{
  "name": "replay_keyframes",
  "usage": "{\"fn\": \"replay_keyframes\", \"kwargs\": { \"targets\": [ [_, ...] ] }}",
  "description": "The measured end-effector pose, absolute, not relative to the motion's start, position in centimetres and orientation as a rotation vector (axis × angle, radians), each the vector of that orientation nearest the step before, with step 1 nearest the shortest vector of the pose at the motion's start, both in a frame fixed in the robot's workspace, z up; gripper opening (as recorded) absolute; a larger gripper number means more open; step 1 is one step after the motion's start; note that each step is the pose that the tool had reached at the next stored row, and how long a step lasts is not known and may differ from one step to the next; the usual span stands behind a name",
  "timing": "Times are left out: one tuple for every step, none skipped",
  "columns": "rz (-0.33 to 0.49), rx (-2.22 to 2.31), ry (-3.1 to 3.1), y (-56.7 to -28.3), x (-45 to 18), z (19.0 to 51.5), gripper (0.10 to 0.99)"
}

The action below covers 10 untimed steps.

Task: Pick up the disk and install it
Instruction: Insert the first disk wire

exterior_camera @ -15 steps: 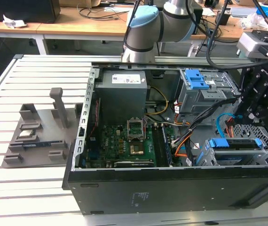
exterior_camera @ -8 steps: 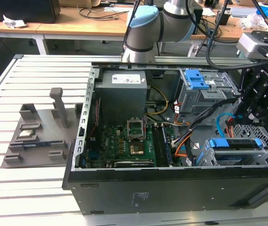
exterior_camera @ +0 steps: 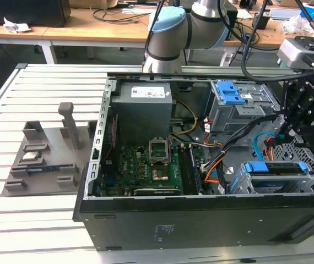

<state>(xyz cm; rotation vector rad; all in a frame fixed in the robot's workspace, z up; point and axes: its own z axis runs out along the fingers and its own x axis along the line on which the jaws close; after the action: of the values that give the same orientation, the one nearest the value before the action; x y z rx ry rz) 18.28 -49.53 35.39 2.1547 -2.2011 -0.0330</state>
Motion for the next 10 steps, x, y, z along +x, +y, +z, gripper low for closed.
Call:
{"fn": "replay_keyframes", "kwargs": {
  "targets": [
    [-0.034,2.155,-2.201,-49.6,18.3,35.4,0.173],
    [-0.033,2.154,-2.201,-50.2,18.3,35.4,0.173],
    [-0.033,2.155,-2.201,-50.9,18.3,35.4,0.173],
    [-0.033,2.154,-2.201,-51.3,18.3,35.4,0.173],
    [-0.032,2.154,-2.201,-51.7,18.3,35.4,0.173],
    [-0.03,2.153,-2.2,-52.3,18.3,35.4,0.173],
    [-0.028,2.153,-2.199,-52.7,18.3,35.3,0.173],
    [-0.028,2.152,-2.199,-52.9,18.3,35.3,0.173],
    [-0.027,2.152,-2.199,-53.1,18.3,35.3,0.173],
    [-0.028,2.152,-2.199,-53.2,18.3,35.2,0.173]
  ]
}}
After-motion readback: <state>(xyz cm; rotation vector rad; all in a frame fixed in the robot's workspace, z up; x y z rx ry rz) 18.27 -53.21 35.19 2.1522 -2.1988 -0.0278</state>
